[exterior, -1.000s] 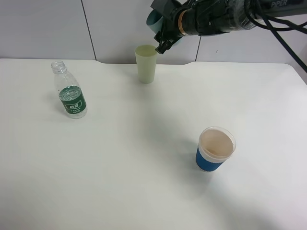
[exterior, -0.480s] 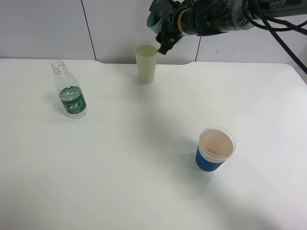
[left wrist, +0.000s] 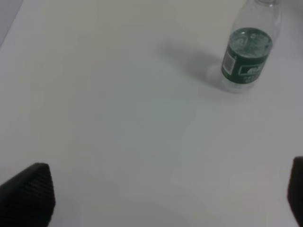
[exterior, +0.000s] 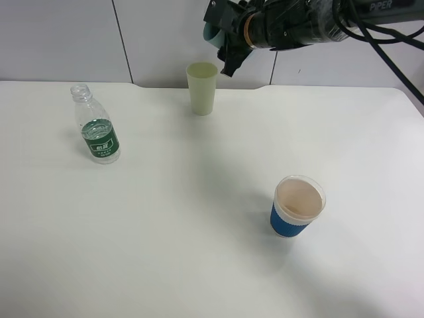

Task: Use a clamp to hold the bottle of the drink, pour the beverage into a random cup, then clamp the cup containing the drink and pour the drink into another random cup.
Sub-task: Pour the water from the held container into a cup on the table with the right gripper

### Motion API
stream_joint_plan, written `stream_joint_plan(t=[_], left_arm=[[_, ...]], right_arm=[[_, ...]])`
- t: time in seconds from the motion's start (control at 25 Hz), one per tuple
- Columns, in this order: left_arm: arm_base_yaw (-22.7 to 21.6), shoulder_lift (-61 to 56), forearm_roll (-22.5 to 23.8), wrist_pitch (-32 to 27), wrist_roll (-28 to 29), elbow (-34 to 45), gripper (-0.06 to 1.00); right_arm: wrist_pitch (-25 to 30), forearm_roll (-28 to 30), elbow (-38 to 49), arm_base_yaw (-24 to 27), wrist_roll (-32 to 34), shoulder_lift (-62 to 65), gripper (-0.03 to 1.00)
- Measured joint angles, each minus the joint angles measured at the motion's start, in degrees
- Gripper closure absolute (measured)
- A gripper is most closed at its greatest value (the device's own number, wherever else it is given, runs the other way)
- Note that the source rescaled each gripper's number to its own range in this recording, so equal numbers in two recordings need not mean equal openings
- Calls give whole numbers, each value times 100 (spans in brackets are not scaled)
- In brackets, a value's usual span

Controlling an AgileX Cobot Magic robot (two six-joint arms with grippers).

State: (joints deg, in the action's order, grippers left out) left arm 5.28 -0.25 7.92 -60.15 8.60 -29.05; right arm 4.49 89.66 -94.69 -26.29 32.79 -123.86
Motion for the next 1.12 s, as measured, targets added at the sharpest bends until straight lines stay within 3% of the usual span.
stream_joint_plan(t=[0.44,1.12], left_arm=[[0,0,0,0,0,0,-5],[0,0,0,0,0,0,-5]], right_arm=[[278,259,-41,0,-152,-6,97],[262,607,-123,-94,-202,-49,97]])
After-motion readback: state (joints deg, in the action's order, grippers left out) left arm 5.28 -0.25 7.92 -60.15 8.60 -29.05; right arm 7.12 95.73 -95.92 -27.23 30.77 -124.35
